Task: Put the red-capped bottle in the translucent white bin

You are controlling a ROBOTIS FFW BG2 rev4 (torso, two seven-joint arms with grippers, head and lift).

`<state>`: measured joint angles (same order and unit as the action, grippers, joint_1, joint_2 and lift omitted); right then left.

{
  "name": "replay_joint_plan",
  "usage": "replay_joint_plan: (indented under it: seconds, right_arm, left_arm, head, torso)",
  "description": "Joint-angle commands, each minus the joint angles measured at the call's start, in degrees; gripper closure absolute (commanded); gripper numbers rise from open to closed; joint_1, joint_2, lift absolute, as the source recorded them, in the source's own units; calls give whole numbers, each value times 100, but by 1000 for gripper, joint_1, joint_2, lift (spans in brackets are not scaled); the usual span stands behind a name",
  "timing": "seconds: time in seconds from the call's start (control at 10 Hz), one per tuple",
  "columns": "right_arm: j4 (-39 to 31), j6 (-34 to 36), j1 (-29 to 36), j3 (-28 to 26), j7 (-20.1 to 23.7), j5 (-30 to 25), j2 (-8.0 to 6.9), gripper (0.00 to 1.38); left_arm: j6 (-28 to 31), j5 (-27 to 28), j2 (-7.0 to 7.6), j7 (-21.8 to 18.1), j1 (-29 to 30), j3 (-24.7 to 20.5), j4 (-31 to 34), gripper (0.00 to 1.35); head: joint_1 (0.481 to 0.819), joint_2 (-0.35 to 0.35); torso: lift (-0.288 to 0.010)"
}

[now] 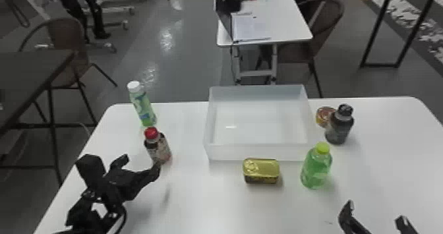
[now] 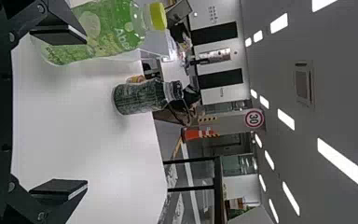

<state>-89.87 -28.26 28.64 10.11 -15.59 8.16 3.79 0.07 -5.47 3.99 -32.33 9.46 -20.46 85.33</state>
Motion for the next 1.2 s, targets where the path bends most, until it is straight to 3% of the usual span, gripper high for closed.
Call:
replay_joint_plan:
  seconds: [0.0,0.3,0.7,0.8,1.0,1.1]
  right_arm:
    - [5,-4,-16,0,3,10,-1,196]
    - [40,-4,-51,0,56,28,-1,196]
    - [49,-4,-51,0,65,54,-1,196]
    - [49,-4,-51,0,65,54,-1,196]
    - [49,-4,-51,0,65,54,-1,196]
    - [49,-4,-51,0,65,54,-1,196]
  left_arm:
    - [2,222,146,-230,-418,24,-404,114]
    - [178,706,199,-661,-1095,121,-1107,110]
    - [169,1251,243,-748,-1429,95,-1370,125]
    - [178,1286,243,-748,-1446,42,-1406,190]
    - [125,1409,225,-722,-1438,-37,-1467,625]
    - [108,1435,225,-722,-1446,-46,-1502,720]
  head:
    - [695,153]
    - [695,131]
    - [695,118]
    - [695,121]
    - [695,130]
    - [695,134]
  torso:
    - [-74]
    - [-74]
    - [-74]
    - [-74]
    - [-74]
    - [-74]
